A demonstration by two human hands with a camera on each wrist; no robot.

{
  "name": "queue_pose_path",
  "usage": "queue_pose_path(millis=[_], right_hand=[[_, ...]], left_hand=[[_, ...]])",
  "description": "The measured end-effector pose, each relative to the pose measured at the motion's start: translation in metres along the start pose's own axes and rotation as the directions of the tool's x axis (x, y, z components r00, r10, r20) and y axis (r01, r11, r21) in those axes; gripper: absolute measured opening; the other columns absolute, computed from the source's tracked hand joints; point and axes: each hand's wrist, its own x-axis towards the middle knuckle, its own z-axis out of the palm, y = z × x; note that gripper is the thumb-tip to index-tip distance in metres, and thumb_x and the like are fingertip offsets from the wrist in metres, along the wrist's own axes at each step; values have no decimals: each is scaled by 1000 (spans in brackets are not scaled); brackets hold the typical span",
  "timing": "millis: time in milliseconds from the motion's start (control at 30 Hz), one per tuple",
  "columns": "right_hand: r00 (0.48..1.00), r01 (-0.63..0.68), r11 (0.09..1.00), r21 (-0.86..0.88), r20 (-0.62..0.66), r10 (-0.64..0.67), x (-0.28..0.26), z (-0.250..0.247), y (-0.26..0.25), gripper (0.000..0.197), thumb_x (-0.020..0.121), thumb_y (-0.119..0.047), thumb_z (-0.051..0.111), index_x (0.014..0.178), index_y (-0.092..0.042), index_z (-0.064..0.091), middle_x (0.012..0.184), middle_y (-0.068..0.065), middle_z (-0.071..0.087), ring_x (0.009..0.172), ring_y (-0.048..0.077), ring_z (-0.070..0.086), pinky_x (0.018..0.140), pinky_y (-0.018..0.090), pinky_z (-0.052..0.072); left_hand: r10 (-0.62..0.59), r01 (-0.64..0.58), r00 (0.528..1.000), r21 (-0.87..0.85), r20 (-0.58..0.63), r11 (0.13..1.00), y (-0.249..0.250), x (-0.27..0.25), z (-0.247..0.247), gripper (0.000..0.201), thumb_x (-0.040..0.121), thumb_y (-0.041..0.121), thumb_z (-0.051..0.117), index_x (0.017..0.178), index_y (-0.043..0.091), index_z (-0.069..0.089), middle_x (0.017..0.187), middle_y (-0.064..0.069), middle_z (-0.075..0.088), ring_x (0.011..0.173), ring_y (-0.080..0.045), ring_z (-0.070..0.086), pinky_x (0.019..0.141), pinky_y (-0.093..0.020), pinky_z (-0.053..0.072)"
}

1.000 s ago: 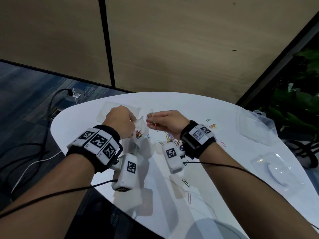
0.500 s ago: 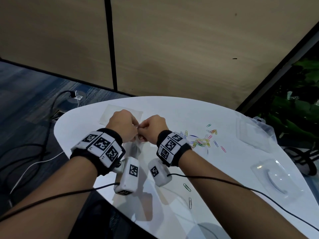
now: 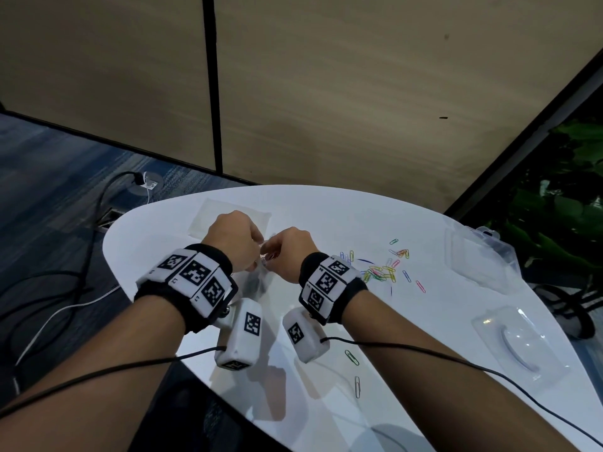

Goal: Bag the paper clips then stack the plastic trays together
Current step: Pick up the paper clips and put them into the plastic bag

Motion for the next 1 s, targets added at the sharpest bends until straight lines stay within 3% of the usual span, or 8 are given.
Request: queue_pose_path(millis=[133,267,333,433,533,700,833,1000], right_hand=[[999,10,993,-119,-30,-13,-1,-3,-4,16,82,-16,73,97,-12,77,99,8,74,88,23,70,83,34,58],[962,215,958,-192,209,-175,-5,-13,-3,31,88,-6,53,103,-18,77,106,5,73,99,21,65,90,33,52],[957,189,982,25,221,-189,-3,-25,4,42,85,8,46,99,-16,77,103,5,74,95,18,68,88,31,55],[997,45,878,477,37,-71,14,-41,28,48,83,20,35,97,-3,74,106,18,72,89,25,69,75,32,61],[994,-22,991,131,-100,36,44,-38,63,45,92,7,37,115,-11,71,126,11,66,104,23,65,90,25,53],[982,56,951,-305,187,3,62,9,76,52,104,-26,35,153,-12,25,161,8,21,147,24,24,118,33,20],[940,244,807,-538,336,-60,58,49,85,66,102,-43,32,154,-7,12,164,13,1,150,29,8,120,45,19],[924,375,593,-712,337,-179,19,48,135,67,101,-49,21,156,-18,-1,164,1,-9,151,26,-3,121,54,3]], left_hand=[[-1,1,1000,7,9,1000,0,-1,0,32,83,-9,65,107,8,76,82,-10,77,81,-25,76,85,-41,63],[9,-10,1000,7,11,1000,2,-4,-4,25,87,-6,63,104,7,76,82,-13,78,75,-25,77,84,-40,63],[1,-1,1000,11,-13,1000,-1,-4,-8,26,88,-6,61,104,8,76,81,-10,77,74,-23,77,83,-40,63],[-28,28,999,12,-39,1000,-9,-5,-18,27,87,-7,58,100,9,75,78,-8,76,74,-22,76,82,-40,64],[-34,36,997,29,-63,999,-14,-5,-25,27,87,-6,58,102,10,74,79,-10,76,76,-24,76,83,-40,63],[-36,38,997,30,-63,999,-16,-4,-26,24,90,-2,56,99,11,74,74,-12,76,68,-21,76,81,-39,64],[-31,32,999,42,-44,999,-19,-1,-26,26,89,-4,58,103,8,75,81,-14,76,72,-27,77,79,-41,64],[-27,28,999,46,-27,999,-20,-1,-23,28,85,-7,62,104,8,75,89,-14,76,81,-30,76,82,-42,64]])
